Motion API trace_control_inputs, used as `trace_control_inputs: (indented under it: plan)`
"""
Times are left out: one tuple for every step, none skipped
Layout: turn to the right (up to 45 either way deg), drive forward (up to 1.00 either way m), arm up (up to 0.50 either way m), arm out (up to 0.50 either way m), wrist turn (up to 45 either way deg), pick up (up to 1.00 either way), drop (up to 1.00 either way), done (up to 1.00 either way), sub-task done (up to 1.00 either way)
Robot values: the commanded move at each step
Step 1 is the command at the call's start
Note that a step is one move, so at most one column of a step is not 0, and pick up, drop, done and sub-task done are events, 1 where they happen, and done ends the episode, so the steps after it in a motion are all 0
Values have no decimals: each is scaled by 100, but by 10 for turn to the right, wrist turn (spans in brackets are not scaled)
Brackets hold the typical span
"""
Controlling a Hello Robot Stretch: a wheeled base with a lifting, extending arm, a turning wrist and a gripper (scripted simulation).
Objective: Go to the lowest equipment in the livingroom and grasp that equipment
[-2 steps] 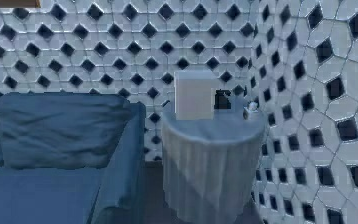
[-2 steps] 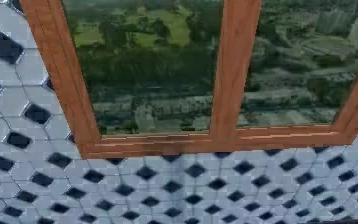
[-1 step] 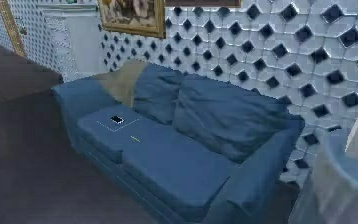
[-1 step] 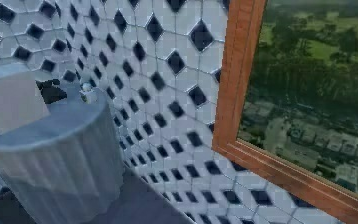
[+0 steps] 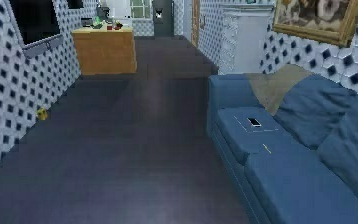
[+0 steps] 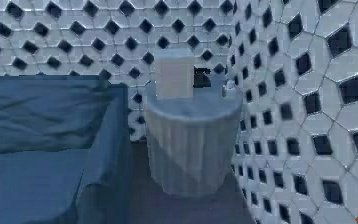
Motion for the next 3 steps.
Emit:
trace_control_inputs:
  plan:
    - [0,100,0,0,0,0,0,0,0]
    - [-360,0,0,0,0,0,0,0,0]
    - [0,5,0,0,0,0,0,0,0]
